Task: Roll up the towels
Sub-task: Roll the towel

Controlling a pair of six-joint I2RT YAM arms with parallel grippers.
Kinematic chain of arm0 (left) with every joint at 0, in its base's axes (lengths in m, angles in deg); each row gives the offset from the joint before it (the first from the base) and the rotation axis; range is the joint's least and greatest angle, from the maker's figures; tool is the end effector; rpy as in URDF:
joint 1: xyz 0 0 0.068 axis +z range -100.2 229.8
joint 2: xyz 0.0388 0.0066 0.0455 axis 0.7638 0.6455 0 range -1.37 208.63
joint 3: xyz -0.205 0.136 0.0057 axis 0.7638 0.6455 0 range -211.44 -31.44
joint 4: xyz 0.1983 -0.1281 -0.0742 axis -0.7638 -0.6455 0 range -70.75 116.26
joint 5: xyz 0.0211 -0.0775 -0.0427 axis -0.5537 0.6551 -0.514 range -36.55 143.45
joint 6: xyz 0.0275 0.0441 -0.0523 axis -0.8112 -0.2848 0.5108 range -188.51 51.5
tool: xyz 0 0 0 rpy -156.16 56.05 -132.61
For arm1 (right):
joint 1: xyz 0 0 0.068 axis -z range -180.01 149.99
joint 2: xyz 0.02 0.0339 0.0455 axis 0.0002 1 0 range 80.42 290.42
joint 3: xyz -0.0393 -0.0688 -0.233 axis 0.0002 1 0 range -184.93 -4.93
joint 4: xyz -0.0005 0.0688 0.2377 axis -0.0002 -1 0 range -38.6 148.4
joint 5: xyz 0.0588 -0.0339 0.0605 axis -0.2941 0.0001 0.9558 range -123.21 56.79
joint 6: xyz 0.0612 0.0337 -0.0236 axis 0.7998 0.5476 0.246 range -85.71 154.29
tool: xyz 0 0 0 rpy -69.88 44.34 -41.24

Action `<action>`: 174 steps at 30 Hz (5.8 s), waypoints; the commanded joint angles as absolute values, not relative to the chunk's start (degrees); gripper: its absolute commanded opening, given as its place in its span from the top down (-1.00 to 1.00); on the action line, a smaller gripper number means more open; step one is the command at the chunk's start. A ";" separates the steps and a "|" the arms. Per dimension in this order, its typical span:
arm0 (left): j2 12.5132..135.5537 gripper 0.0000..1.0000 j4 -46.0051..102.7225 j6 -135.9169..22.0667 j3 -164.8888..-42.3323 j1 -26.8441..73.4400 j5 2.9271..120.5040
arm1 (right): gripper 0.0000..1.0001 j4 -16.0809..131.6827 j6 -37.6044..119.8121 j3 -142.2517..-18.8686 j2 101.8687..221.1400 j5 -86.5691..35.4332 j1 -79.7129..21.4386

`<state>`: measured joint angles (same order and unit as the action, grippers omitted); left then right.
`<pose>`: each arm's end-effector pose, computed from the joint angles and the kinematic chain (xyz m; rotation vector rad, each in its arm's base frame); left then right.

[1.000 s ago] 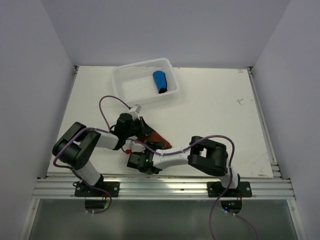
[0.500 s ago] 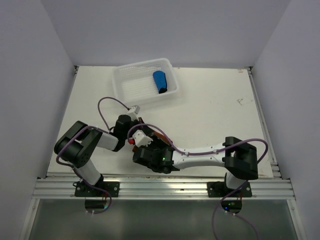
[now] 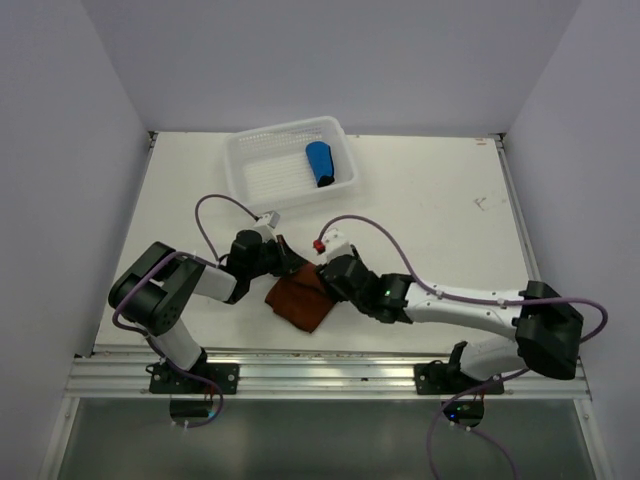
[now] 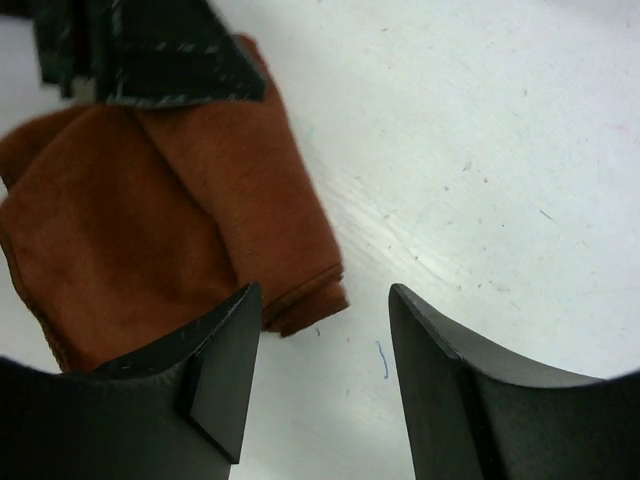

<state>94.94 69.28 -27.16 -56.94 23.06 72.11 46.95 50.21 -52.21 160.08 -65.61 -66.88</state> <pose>0.2549 -0.1505 0.0891 -0.0632 2.2039 -1.0397 0.1462 0.2582 0.1862 -0.6945 2.0861 0.1396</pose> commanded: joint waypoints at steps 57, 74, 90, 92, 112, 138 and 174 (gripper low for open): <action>79.67 1.00 37.42 -31.24 -74.16 24.31 61.53 | 1.00 55.85 55.21 -45.61 160.84 -53.84 -56.52; 78.17 1.00 37.59 -27.64 -73.89 24.22 65.32 | 1.00 51.99 45.19 -54.40 174.90 -87.51 -74.17; 76.50 1.00 41.63 -24.30 -70.82 20.09 68.66 | 1.00 40.12 44.75 -68.38 189.84 -100.09 -84.12; 76.59 1.00 42.16 -24.03 -68.72 19.22 68.66 | 1.00 39.24 44.75 -69.34 191.07 -100.44 -84.47; 78.96 1.00 46.03 -22.27 -54.30 17.54 63.92 | 0.39 37.47 49.92 -70.24 190.74 -95.09 -85.00; 76.76 1.00 47.70 -19.90 -46.47 17.54 61.63 | -0.16 57.23 66.54 -49.06 159.88 -53.65 -66.66; 72.98 1.00 43.31 -21.66 -47.61 17.63 57.06 | 0.03 67.62 60.48 -38.86 169.90 -20.47 -56.44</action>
